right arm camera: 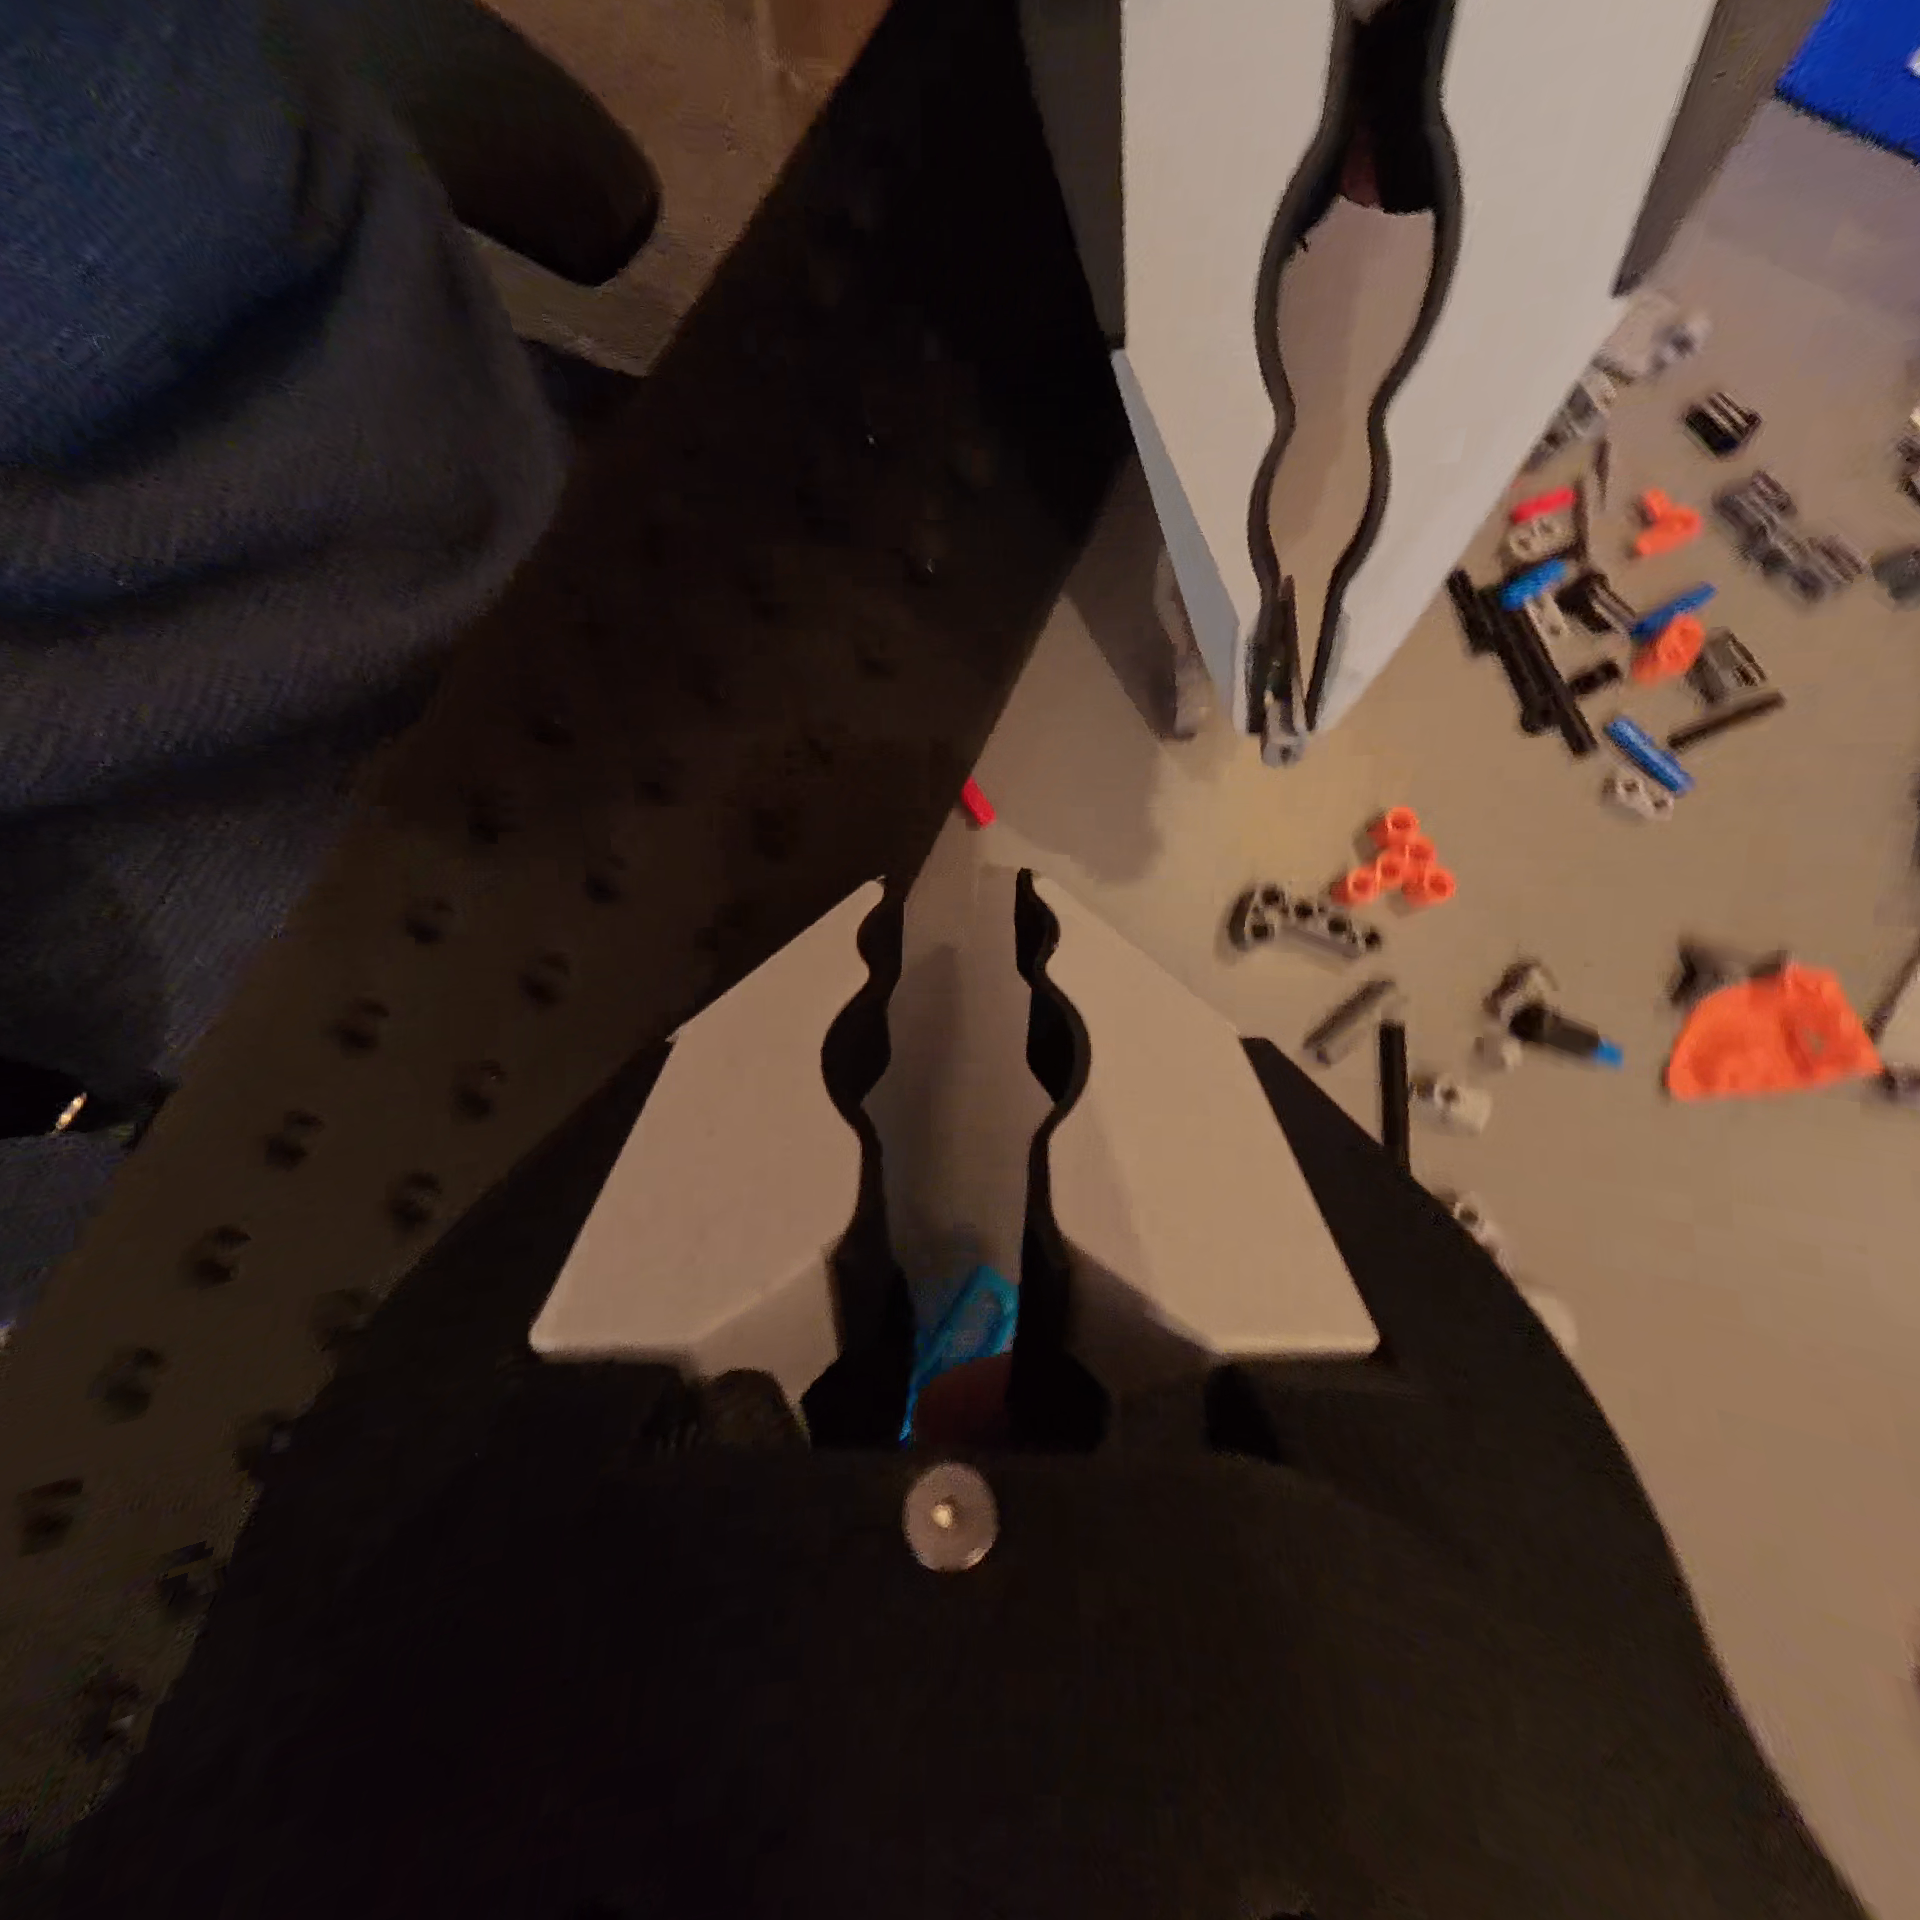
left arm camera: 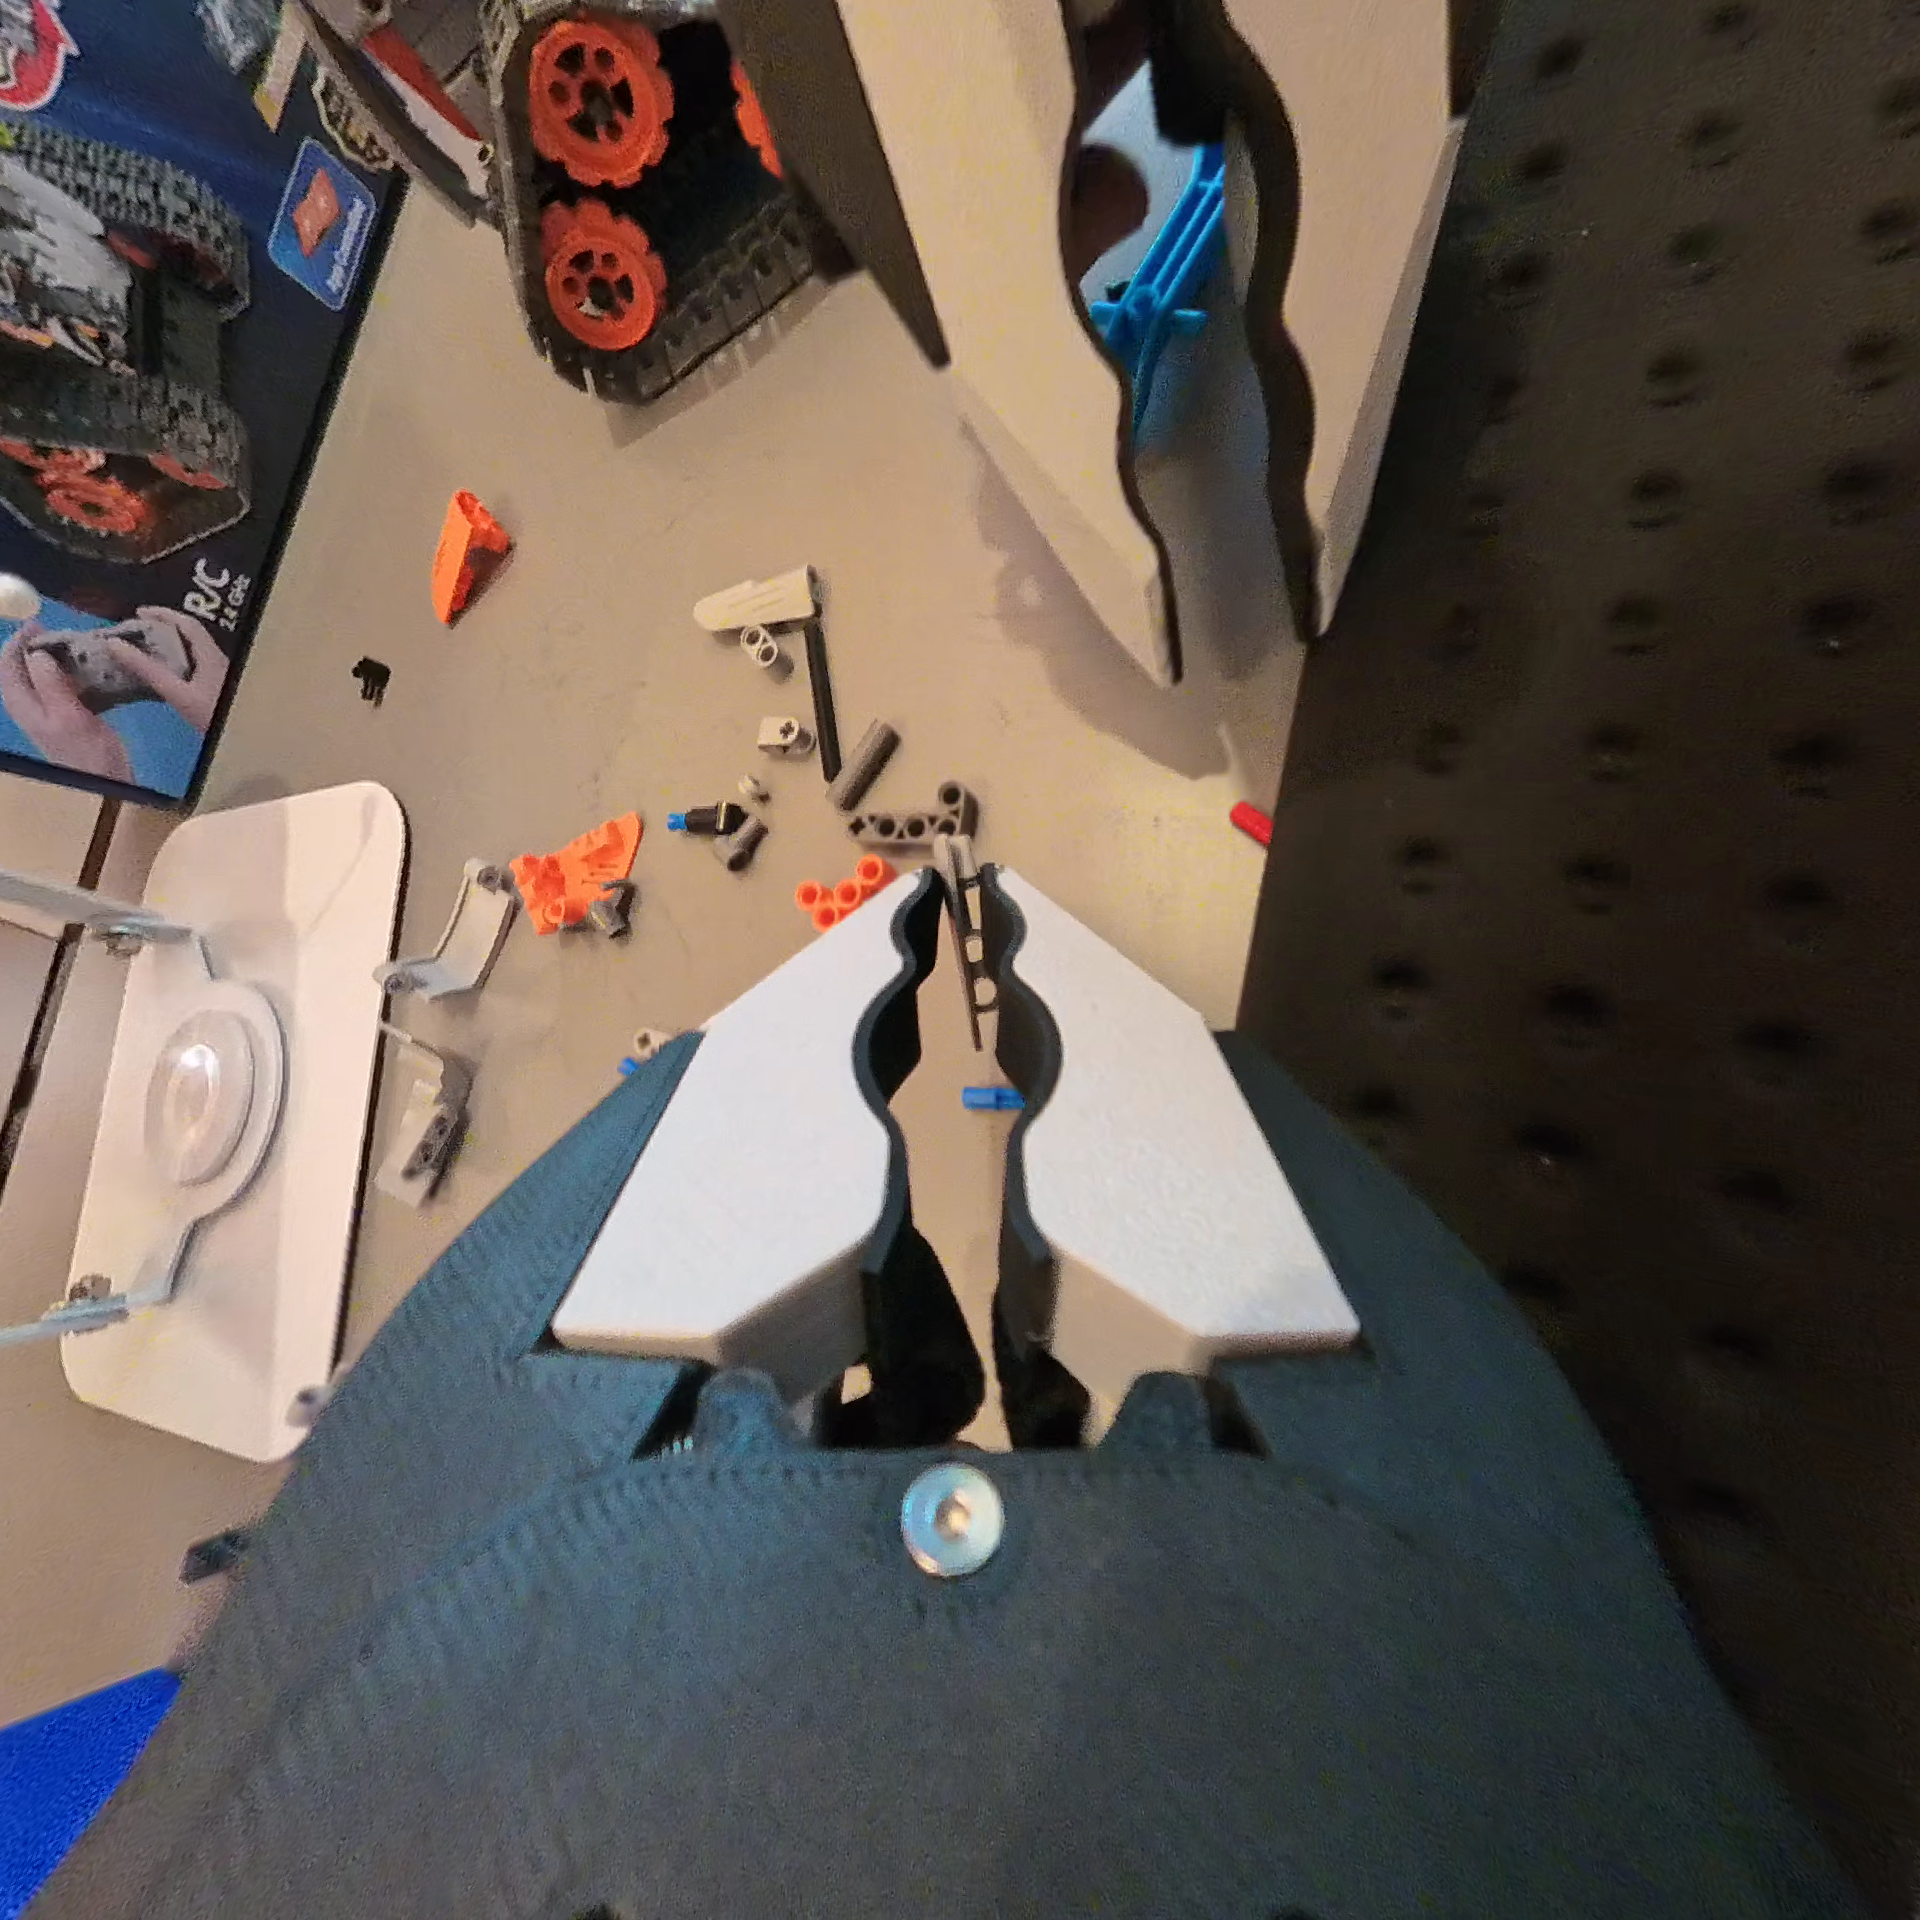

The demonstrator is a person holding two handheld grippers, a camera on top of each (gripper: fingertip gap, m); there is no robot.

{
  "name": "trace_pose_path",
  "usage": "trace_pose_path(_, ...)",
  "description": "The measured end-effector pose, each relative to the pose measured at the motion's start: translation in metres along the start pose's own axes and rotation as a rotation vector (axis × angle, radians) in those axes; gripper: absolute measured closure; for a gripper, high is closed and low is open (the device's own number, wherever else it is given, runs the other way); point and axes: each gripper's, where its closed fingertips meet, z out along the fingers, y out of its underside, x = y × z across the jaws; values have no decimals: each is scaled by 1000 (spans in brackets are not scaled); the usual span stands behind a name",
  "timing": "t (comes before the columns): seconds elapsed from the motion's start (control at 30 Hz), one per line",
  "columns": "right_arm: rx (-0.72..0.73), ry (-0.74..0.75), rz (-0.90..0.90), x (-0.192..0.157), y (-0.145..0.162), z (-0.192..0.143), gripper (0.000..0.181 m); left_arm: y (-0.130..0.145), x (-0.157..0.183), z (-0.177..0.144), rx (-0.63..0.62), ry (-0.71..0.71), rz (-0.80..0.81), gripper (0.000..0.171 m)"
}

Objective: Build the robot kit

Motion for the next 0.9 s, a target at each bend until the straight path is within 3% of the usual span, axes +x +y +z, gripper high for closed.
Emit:
trace_pose_path(0.17,-49,-88,-151,8,-3,20,165,11,2,-10,12,-21,-31,166)
trace_pose_path(0.47,-50,-230,-154,4,-3,31,180,19,7,-16,30,-12,-40,166)
trace_pose_path(0.73,-9,-62,2,19,5,11,181,4,22,-5,59,79,-27,166)
trace_pose_path(0.9,-18,21,50,18,17,5,181,-2,36,16,7,162,10,166)
